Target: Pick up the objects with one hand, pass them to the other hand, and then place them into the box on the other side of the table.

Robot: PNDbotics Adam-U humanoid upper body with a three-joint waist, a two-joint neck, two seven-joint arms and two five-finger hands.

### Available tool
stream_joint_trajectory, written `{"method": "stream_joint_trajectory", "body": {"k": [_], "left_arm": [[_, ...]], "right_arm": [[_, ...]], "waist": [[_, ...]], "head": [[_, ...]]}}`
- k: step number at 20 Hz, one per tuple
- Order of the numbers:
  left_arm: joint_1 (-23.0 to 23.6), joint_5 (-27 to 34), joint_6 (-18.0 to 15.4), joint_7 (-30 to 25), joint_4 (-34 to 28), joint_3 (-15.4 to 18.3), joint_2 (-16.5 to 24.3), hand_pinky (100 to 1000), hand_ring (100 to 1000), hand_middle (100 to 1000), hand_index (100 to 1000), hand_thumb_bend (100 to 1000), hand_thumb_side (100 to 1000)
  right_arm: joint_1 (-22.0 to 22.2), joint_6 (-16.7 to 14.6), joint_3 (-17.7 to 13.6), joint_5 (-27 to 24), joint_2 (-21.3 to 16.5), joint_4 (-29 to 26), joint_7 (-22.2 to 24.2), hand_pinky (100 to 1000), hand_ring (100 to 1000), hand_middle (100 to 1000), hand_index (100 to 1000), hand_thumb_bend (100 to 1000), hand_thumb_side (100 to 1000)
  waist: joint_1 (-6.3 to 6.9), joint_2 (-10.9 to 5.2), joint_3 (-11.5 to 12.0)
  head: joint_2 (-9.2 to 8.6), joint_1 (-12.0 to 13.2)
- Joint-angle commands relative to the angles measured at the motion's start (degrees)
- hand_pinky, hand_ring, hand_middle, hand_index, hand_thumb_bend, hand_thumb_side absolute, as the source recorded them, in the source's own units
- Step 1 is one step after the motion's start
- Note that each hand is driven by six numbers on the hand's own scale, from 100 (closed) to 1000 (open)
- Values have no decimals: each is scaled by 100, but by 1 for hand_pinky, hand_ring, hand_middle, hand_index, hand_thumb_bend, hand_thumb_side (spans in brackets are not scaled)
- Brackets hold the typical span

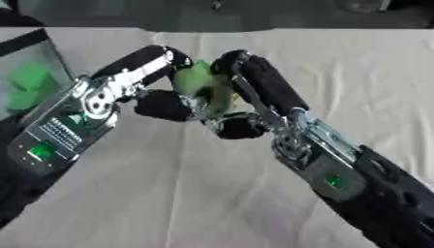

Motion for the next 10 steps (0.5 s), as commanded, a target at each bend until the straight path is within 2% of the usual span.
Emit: {"method": "stream_joint_trajectory", "body": {"k": [1,3,6,10], "left_arm": [[-49,-99,-1,-106,20,-21,61,896,565,463,380,100,156],[-49,-158,-34,-140,-29,-10,95,892,563,456,375,100,154],[-42,-250,-69,-182,-116,28,153,887,560,449,369,100,151],[-40,-391,-117,-259,-273,71,234,881,560,440,364,100,149]], "right_arm": [[-82,73,-121,93,-132,-123,-58,492,590,533,596,408,100],[-61,164,-130,132,-140,-123,-81,531,608,566,633,460,112],[-35,296,-136,234,-160,-123,-91,603,671,650,718,584,261],[2,421,-149,396,-176,-123,67,658,744,737,798,657,360]], "waist": [[42,-130,-8],[43,-132,-9],[45,-136,-5],[43,-142,1]], "head": [[9,14],[9,16],[9,11],[9,11]]}}
